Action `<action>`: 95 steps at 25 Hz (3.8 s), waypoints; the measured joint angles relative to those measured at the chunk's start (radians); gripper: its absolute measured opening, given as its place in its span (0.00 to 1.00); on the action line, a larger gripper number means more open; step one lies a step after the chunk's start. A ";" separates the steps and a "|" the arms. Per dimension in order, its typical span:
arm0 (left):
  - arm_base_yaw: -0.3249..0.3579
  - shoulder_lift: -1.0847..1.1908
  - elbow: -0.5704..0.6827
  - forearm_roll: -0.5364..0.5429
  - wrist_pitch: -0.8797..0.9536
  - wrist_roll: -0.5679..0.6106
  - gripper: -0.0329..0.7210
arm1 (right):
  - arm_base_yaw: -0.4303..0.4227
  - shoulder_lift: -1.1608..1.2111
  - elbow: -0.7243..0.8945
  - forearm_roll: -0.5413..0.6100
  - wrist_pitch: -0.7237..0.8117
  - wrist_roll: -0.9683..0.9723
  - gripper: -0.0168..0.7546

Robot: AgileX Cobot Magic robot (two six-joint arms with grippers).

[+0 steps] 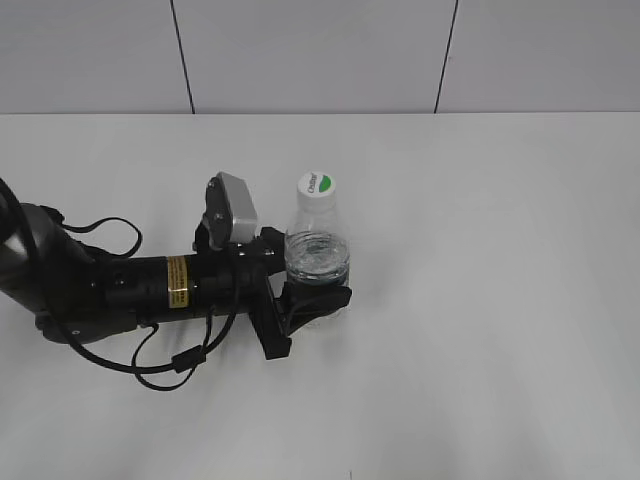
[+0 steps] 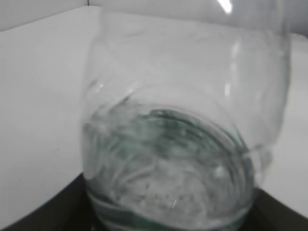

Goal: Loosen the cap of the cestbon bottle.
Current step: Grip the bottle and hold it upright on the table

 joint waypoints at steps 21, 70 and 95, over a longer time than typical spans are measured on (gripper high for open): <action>0.001 0.017 0.000 -0.054 0.008 -0.005 0.60 | 0.000 0.037 -0.030 -0.004 -0.048 0.000 0.77; 0.001 0.017 0.000 -0.024 0.008 -0.008 0.60 | 0.147 1.796 -1.161 0.029 0.076 -0.107 0.77; -0.007 0.044 -0.002 -0.140 -0.022 0.095 0.60 | 0.244 1.801 -1.167 -0.044 0.084 -0.110 0.77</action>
